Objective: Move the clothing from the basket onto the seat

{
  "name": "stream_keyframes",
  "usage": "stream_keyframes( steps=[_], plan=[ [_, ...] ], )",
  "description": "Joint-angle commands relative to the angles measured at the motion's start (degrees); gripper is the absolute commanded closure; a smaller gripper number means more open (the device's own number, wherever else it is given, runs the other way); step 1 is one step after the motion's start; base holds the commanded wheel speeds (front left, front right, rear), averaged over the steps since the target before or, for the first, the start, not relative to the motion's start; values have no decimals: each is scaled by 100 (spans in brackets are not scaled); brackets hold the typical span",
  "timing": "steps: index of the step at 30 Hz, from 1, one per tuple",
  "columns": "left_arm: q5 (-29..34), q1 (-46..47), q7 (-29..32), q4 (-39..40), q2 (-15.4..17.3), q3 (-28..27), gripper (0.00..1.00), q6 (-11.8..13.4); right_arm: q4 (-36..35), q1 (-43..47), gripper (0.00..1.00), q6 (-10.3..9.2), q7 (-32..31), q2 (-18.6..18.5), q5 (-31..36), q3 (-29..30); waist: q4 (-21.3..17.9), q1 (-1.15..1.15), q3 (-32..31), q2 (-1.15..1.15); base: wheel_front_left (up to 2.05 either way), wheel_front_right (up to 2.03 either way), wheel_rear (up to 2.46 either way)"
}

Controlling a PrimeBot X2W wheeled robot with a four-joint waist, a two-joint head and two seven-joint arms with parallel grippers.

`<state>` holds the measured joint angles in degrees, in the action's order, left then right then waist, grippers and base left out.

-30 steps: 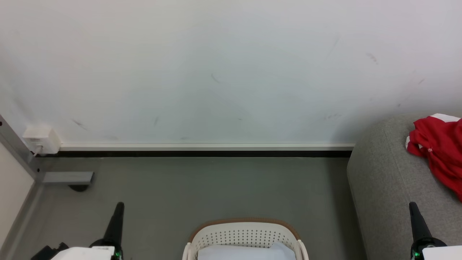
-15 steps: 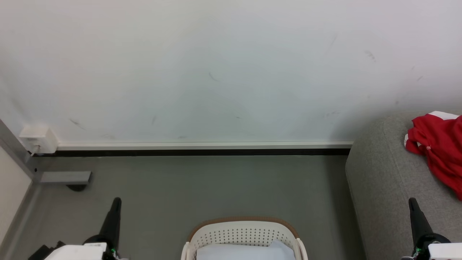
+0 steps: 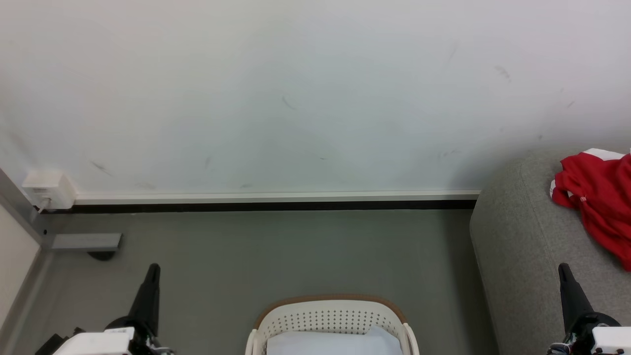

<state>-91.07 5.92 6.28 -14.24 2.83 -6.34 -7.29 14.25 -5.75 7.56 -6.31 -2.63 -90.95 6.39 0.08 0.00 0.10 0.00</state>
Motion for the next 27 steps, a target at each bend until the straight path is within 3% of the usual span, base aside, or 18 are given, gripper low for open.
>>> stream_keyframes(
  steps=[1, 27],
  plan=[
    [-105, 51, 34, 27, 10, -32, 100, -35, -38, -78, 100, -14, -19, -45, -122, 24, -3, 0, 3, 0, 0, 0, 0],
    [-167, 52, 49, 31, 9, -39, 100, -38, -37, -85, 100, -13, -41, -44, -151, 26, -8, 0, 8, 0, 0, 0, 0]
  ],
)
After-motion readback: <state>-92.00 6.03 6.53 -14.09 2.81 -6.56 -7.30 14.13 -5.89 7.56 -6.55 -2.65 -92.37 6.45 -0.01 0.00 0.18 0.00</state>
